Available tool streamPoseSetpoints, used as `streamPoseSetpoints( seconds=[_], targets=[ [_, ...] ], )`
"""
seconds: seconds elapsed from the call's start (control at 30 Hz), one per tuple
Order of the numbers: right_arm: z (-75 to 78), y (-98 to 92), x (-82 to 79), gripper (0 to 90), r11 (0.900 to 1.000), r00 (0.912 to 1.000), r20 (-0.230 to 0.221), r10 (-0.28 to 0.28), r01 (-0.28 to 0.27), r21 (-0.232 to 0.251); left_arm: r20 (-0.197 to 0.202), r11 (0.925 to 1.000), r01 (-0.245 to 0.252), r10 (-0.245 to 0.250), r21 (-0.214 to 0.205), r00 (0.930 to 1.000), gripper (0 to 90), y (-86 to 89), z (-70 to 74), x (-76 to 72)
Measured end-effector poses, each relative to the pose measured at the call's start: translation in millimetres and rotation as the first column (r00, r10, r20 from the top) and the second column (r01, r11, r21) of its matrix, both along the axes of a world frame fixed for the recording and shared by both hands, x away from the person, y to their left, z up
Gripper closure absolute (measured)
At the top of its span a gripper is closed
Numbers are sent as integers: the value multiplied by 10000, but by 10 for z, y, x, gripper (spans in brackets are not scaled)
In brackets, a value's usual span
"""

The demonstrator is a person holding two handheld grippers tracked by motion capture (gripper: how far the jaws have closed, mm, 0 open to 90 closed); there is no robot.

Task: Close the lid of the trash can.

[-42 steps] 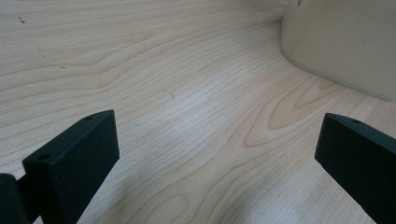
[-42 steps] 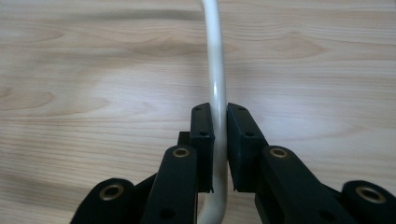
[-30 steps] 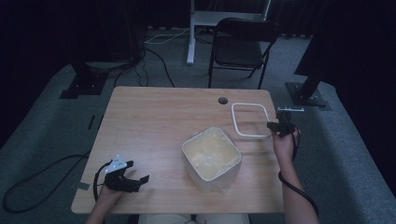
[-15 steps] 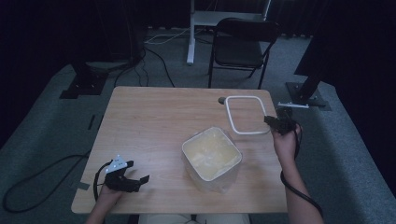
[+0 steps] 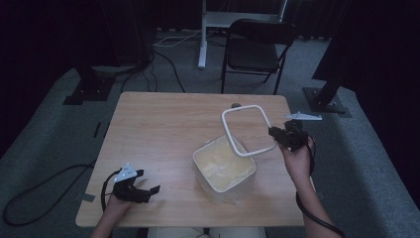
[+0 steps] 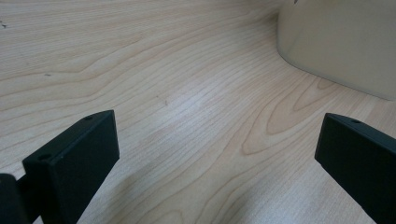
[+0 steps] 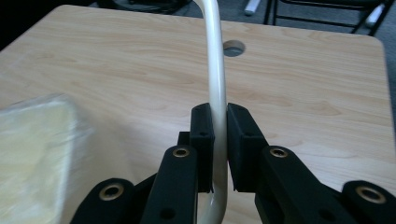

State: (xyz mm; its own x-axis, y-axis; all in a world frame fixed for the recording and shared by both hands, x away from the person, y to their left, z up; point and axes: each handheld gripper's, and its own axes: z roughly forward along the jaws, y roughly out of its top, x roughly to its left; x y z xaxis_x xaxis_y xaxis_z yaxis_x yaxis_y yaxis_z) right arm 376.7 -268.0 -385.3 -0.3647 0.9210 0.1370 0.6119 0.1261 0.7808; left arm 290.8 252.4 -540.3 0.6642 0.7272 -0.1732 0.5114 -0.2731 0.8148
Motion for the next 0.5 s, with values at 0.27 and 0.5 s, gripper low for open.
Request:
streamPoseSetpoints(
  seconds=[0.27, 0.5],
  targets=[
    [31, 150, -220, 817, 9966, 9966, -100, 814, -814, -98, -26, 9999, 148, -148, 45, 9999, 5, -45, 0, 35],
    [8, 290, -373, 817, 9874, 9871, -304, 1570, -1575, -153, -27, 9998, 194, -194, 16, 9998, 5, -65, -1, 51]
  ],
)
